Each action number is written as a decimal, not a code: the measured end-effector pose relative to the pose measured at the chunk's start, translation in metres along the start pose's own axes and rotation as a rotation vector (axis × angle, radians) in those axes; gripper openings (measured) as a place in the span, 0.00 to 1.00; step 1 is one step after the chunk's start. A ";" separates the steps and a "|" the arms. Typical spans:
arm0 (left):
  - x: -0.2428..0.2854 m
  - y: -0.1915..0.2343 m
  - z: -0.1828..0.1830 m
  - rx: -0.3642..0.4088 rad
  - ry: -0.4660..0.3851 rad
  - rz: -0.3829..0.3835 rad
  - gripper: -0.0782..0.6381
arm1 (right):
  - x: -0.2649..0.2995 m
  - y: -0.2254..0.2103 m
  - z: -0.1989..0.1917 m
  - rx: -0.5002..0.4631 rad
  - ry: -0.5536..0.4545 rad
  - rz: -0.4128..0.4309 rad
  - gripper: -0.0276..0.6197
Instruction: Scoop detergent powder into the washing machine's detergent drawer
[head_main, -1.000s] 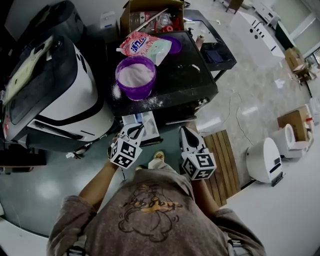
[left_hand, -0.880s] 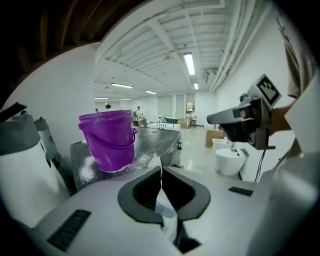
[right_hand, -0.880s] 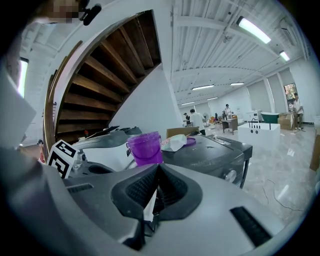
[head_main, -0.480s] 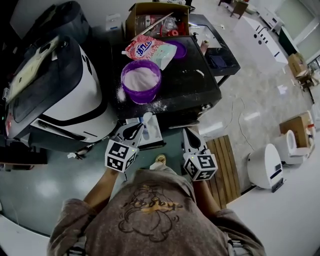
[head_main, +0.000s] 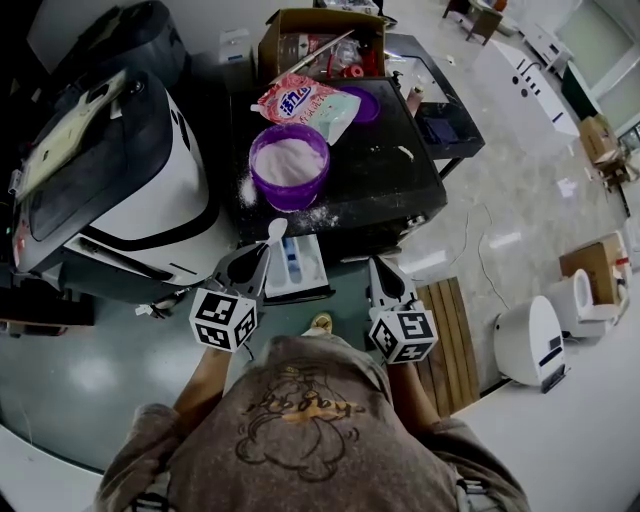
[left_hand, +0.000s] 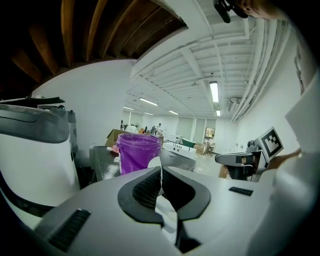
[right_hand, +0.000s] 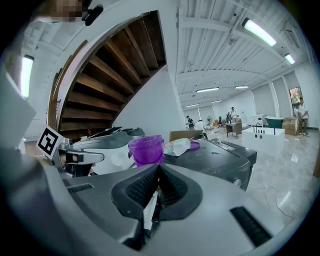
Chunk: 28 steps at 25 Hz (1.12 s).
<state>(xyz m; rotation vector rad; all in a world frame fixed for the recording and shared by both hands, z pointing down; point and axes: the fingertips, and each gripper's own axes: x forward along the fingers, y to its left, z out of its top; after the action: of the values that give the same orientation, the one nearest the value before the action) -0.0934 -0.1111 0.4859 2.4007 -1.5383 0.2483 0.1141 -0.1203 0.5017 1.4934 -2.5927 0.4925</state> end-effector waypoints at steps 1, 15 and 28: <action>-0.002 0.002 0.002 -0.002 -0.005 0.006 0.14 | 0.000 0.000 0.001 -0.002 0.000 0.001 0.03; -0.011 0.018 0.013 -0.013 -0.043 0.047 0.14 | 0.006 0.010 0.004 -0.027 0.007 0.030 0.03; -0.012 0.015 0.013 -0.017 -0.048 0.047 0.14 | 0.005 0.014 0.005 -0.027 0.003 0.040 0.03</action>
<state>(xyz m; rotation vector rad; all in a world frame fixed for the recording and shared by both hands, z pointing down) -0.1123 -0.1108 0.4723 2.3762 -1.6133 0.1875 0.0992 -0.1196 0.4950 1.4339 -2.6205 0.4617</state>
